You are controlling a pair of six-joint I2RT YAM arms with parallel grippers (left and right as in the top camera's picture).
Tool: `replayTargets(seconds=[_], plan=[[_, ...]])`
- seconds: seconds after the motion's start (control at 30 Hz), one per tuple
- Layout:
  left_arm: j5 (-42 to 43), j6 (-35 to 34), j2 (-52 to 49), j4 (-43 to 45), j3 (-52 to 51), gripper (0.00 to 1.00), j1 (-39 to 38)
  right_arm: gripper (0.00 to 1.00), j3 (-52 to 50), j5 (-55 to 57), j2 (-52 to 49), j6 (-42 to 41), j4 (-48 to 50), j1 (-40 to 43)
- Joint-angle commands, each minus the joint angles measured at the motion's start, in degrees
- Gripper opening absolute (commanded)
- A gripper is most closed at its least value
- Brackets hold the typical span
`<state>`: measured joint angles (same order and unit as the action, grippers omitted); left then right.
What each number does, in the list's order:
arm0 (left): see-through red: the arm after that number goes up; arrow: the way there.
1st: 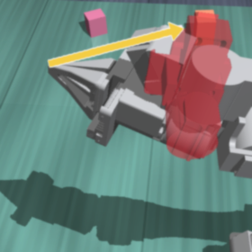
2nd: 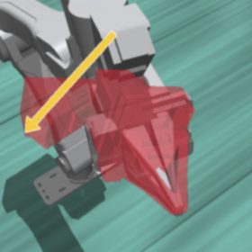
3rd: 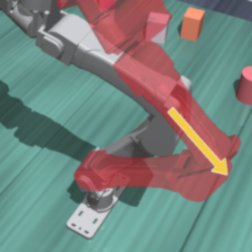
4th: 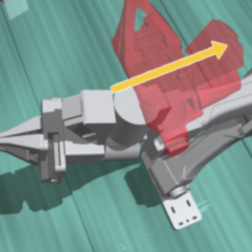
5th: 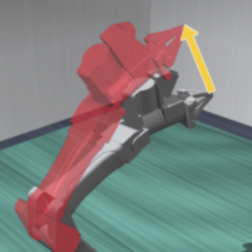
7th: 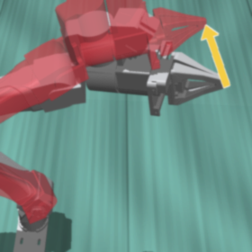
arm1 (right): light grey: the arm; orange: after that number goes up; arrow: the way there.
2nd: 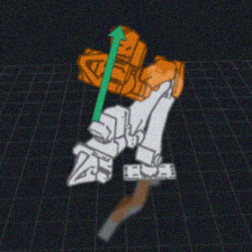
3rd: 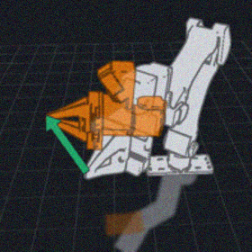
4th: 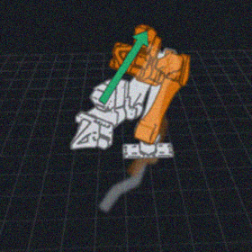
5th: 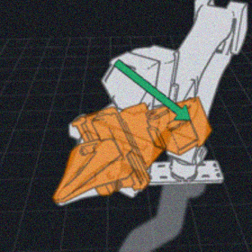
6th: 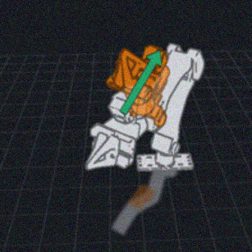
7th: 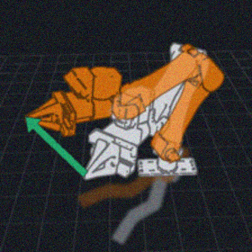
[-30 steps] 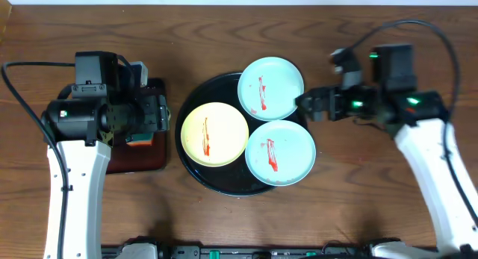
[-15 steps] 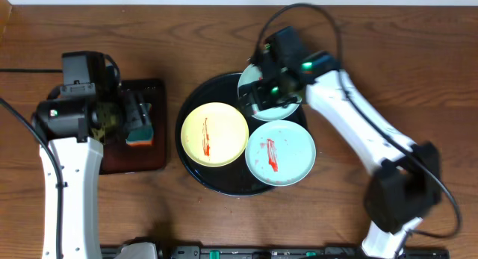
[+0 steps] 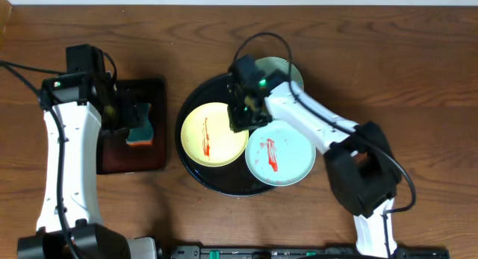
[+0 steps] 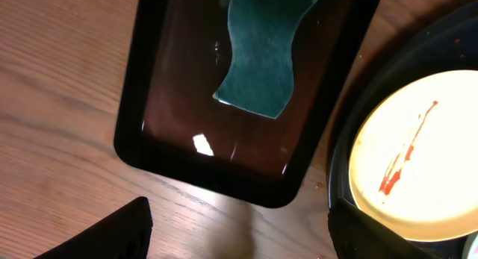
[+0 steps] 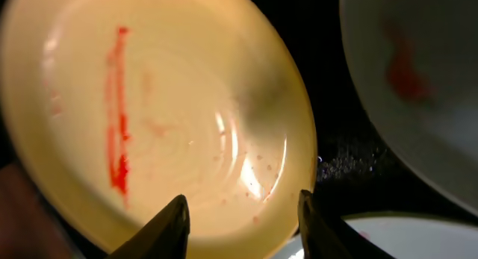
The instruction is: Clean dirty plates on tray and stack at the side
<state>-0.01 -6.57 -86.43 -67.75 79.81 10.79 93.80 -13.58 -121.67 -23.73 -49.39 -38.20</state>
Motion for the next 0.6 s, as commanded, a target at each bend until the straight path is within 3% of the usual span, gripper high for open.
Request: replayTargets(seconds=[0.0, 0.27, 0.57], plan=[[-0.70, 0.72, -1.27, -0.33, 1.05, 0.77, 0.31, 0.42, 0.39, 9.86, -1.70, -7.26, -0.04, -2.47], [-0.68, 0.72, -2.03, 0.76, 1.05, 0.77, 0.28, 0.39, 0.20, 14.82, -2.80, -9.88, 1.27, -3.45], [-0.66, 0.70, -2.03, 1.20, 1.05, 0.77, 0.28, 0.46, 4.09, 11.82, -2.29, -6.91, -3.74, -2.54]])
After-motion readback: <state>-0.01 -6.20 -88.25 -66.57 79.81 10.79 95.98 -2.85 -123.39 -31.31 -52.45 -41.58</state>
